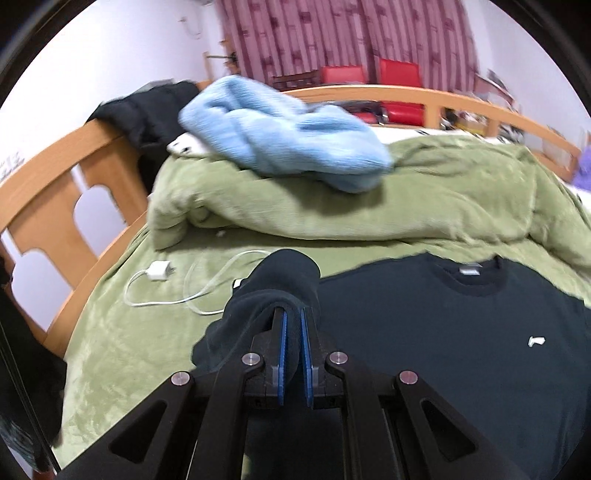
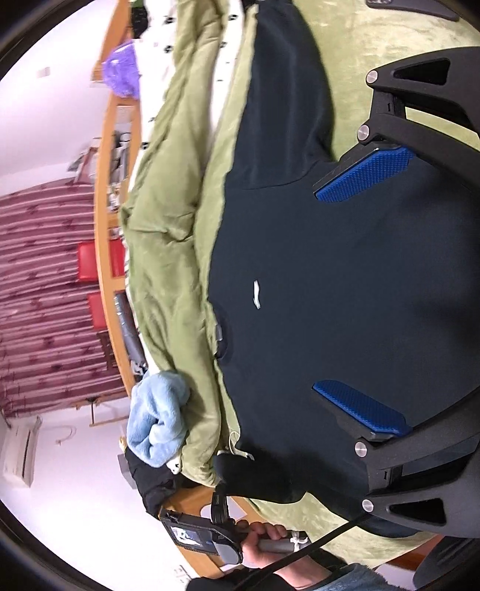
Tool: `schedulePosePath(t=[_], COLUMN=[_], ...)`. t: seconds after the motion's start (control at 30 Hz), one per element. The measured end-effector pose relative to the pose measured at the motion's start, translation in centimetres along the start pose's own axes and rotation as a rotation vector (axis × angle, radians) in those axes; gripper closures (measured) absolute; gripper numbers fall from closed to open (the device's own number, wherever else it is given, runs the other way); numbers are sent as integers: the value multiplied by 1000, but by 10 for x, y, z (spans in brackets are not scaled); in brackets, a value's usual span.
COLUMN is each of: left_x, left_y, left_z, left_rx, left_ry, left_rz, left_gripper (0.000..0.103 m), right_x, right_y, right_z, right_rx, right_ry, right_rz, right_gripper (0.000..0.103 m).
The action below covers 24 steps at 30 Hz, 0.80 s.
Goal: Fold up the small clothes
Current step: 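Carry the held sleeve with the left tool across the sweatshirt body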
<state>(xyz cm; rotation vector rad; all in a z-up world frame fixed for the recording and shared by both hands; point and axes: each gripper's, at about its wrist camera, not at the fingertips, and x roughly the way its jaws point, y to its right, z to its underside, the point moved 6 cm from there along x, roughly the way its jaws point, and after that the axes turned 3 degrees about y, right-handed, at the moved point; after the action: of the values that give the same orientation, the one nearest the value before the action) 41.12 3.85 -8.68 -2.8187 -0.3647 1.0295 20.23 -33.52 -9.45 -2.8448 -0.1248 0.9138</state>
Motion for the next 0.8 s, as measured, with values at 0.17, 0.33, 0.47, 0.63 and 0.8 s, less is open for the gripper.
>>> schedulePosePath(t=[0.17, 0.33, 0.47, 0.63, 0.8], left_x=[-9, 0, 4, -6, -32], left_y=[59, 95, 112, 112, 96], left_z=[17, 42, 60, 70, 74], left_rx=[81, 65, 102, 112, 80], left_ry=[31, -14, -46, -58, -33], left_rz=[8, 64, 81, 114, 127], left_gripper=[95, 95, 94, 89, 44], right_x=[2, -12, -4, 3, 0], right_y=[10, 10, 17, 17, 4], right_z=[-4, -12, -8, -3, 4], right_rx=[-8, -56, -28, -14, -36], right_ry=[-22, 20, -9, -36, -26], right_rz=[11, 24, 29, 37, 48], right_gripper=[7, 7, 7, 7, 7])
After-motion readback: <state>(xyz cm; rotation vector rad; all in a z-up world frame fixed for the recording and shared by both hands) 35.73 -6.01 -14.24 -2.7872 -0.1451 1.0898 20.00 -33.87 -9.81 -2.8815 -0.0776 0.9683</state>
